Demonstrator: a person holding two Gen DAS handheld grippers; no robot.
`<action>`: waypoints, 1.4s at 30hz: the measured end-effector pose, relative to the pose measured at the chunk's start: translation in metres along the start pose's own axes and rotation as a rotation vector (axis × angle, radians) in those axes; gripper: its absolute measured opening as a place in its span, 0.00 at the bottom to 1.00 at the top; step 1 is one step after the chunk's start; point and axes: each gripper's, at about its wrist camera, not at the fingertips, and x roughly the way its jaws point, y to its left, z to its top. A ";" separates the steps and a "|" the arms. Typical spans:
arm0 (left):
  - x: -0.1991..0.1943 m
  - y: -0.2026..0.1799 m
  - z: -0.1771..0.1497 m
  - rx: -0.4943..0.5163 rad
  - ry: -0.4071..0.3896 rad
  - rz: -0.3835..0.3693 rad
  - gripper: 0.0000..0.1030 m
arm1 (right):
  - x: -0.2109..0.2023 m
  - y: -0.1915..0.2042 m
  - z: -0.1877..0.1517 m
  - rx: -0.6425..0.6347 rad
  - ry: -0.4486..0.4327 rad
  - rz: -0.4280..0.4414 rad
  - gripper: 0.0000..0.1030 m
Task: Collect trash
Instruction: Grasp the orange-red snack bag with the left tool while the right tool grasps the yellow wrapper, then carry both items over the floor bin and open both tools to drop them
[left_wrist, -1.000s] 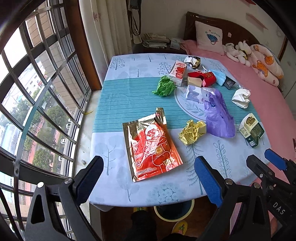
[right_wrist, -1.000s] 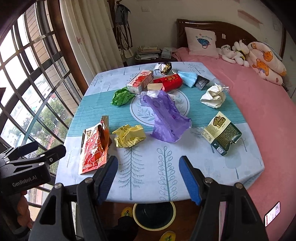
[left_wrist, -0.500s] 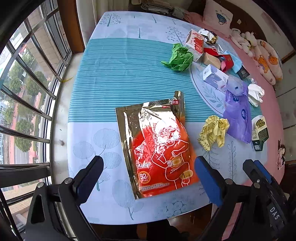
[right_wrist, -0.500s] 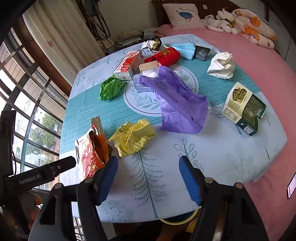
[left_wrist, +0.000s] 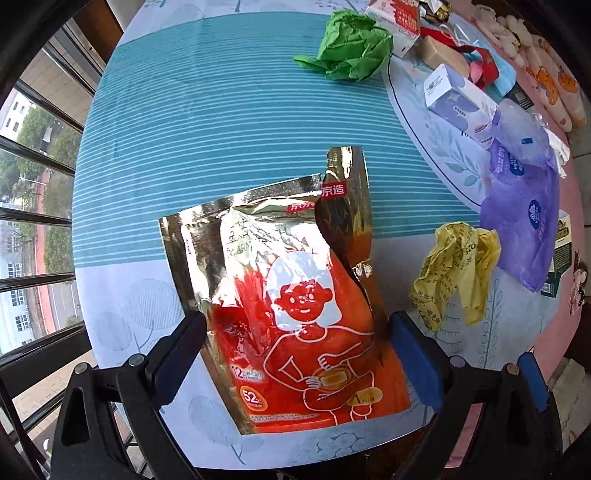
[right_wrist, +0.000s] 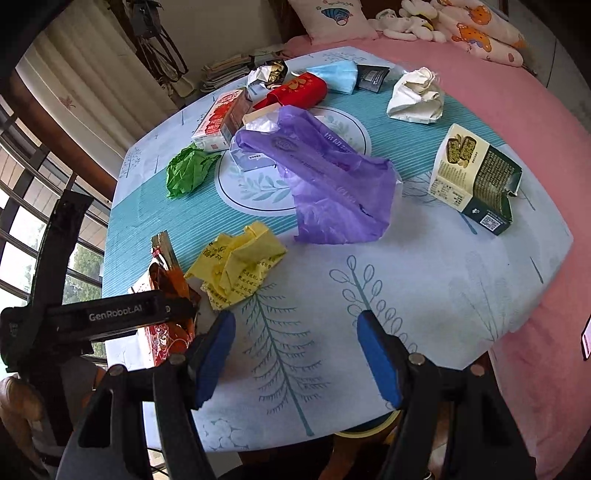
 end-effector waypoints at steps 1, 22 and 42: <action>0.005 -0.003 0.001 0.008 0.012 0.013 0.95 | 0.000 -0.001 0.000 0.003 0.001 -0.002 0.67; -0.014 -0.011 0.000 0.195 -0.063 0.017 0.31 | 0.032 0.022 0.038 0.063 0.049 0.103 0.67; -0.057 0.031 -0.012 0.075 -0.127 -0.127 0.22 | 0.059 0.031 0.033 0.001 0.146 0.142 0.28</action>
